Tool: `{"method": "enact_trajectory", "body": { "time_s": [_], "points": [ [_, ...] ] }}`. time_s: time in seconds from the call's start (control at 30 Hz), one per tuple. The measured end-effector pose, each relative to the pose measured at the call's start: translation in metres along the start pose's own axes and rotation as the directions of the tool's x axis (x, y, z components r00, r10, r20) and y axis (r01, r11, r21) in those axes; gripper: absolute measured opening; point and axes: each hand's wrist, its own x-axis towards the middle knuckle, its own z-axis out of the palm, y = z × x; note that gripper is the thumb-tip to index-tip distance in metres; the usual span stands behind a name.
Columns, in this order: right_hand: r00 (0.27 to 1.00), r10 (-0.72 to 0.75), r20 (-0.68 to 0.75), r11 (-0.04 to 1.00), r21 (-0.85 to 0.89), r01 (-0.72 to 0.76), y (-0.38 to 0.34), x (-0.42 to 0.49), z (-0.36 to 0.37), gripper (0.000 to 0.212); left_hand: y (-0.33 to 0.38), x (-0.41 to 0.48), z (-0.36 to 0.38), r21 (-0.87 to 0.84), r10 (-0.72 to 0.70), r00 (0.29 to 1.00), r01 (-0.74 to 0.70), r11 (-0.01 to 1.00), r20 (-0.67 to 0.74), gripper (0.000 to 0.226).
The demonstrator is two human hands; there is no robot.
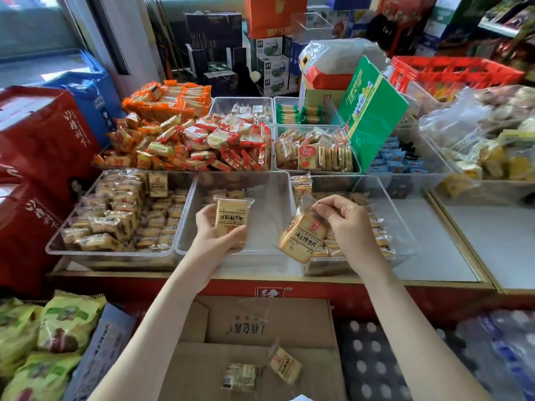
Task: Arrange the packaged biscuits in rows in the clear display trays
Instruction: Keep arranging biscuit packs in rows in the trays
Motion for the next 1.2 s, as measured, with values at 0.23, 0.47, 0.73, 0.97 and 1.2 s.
{"method": "enact_trajectory", "body": {
  "time_s": [0.23, 0.47, 0.73, 0.97, 1.2],
  "points": [
    [0.972, -0.13, 0.195, 0.95, -0.256, 0.178, -0.018, -0.001, 0.015, 0.01, 0.002, -0.014, 0.031, 0.057, -0.039, 0.98, 0.028, 0.998, 0.195, 0.056],
    [0.966, -0.217, 0.141, 0.917, -0.311, 0.252, -0.02, -0.006, 0.023, 0.012, 0.001, -0.013, 0.048, 0.178, -0.061, 0.992, 0.04, 0.983, 0.113, 0.044],
    [0.994, 0.087, 0.073, 0.983, 0.153, -0.097, 0.003, -0.023, 0.024, 0.039, 0.002, 0.0, 0.052, -0.278, -0.069, 0.996, 0.052, 0.959, -0.052, 0.022],
    [0.982, 0.137, 0.131, 0.741, 0.645, -0.19, 0.0, -0.024, 0.034, 0.028, 0.007, 0.002, 0.058, -0.467, -0.08, 0.997, 0.065, 0.882, -0.012, 0.022],
    [0.988, 0.146, 0.046, 0.795, 0.589, -0.145, -0.002, -0.024, 0.041, 0.034, 0.006, 0.002, 0.061, -0.434, -0.097, 0.977, 0.007, 0.901, -0.187, 0.04]
  ]
}}
